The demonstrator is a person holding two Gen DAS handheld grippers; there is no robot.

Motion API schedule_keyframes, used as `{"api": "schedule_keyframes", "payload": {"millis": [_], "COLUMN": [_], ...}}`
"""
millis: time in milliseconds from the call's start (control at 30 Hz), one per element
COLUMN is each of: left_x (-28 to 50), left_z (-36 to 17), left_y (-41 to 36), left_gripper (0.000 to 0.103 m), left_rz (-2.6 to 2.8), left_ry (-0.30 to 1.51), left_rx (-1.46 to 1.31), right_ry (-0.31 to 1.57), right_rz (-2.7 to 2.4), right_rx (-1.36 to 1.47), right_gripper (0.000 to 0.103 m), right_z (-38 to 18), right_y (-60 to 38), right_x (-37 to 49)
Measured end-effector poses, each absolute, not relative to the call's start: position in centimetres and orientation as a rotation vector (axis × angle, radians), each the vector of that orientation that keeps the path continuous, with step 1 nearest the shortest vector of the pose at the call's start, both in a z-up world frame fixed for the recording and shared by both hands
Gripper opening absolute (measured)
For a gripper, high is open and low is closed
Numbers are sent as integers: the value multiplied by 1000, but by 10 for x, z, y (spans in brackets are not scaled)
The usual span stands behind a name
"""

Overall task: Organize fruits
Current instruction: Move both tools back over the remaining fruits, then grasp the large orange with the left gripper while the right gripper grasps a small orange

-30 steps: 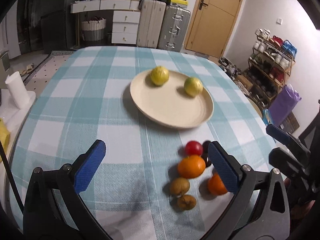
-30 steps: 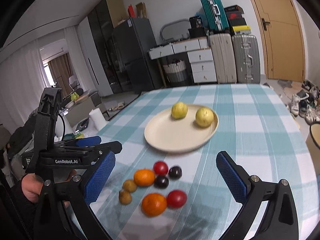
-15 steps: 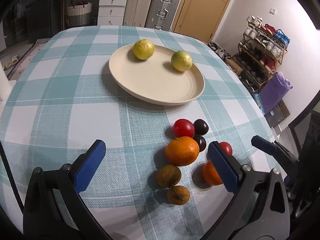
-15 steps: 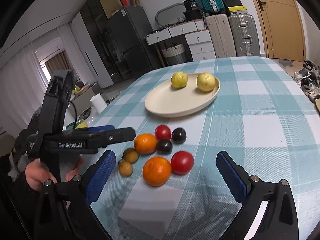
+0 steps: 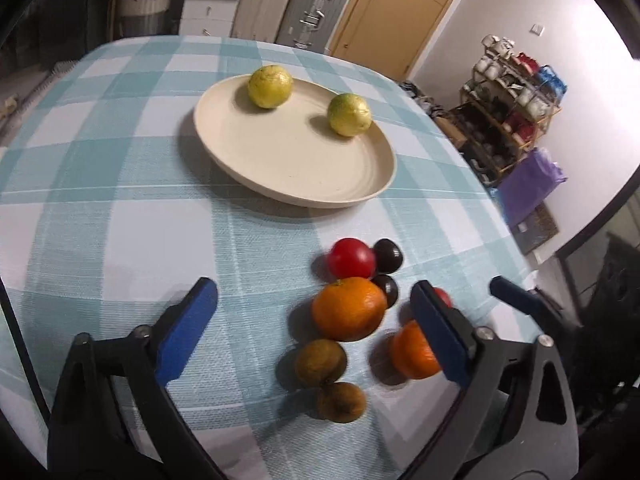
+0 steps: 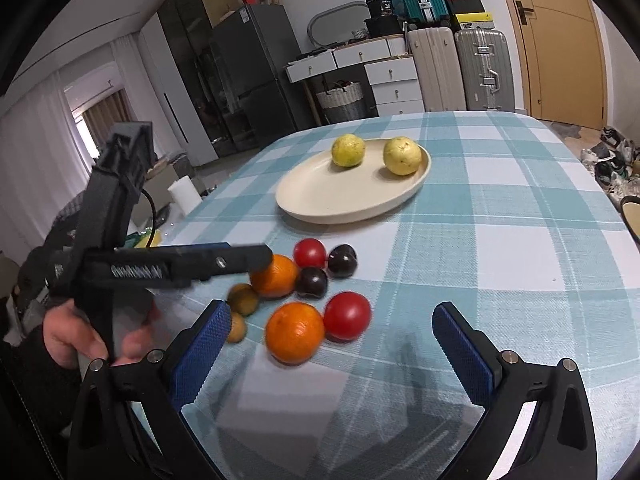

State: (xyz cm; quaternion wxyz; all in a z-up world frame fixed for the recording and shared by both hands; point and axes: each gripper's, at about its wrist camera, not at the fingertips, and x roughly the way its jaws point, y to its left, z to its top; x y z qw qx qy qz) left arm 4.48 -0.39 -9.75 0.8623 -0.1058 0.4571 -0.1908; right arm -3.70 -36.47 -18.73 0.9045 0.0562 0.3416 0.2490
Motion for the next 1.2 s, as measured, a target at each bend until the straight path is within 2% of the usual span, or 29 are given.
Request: {"api": "schedule_keyframes", "payload": {"millis": [33, 100, 133, 267, 1200], "left_x": [46, 47, 48, 50, 23], "left_z": [-98, -101, -102, -107, -75], "left_y": [-5, -8, -11, -20, 27], "left_gripper": [87, 69, 66, 38, 37], "left_rz": [-411, -435, -454, -505, -487], "left_ry": [966, 983, 994, 1016, 904], "left_rx": [-220, -217, -217, -213, -257], "right_ry": [709, 720, 723, 722, 810], "right_rz": [511, 506, 503, 497, 548], "right_rx": [121, 135, 140, 142, 171], "right_gripper": [103, 103, 103, 103, 101], "right_z": [-188, -190, -191, -190, -202], "right_y": [-366, -370, -372, -375, -349], "right_x": [-37, -37, -37, -37, -39]}}
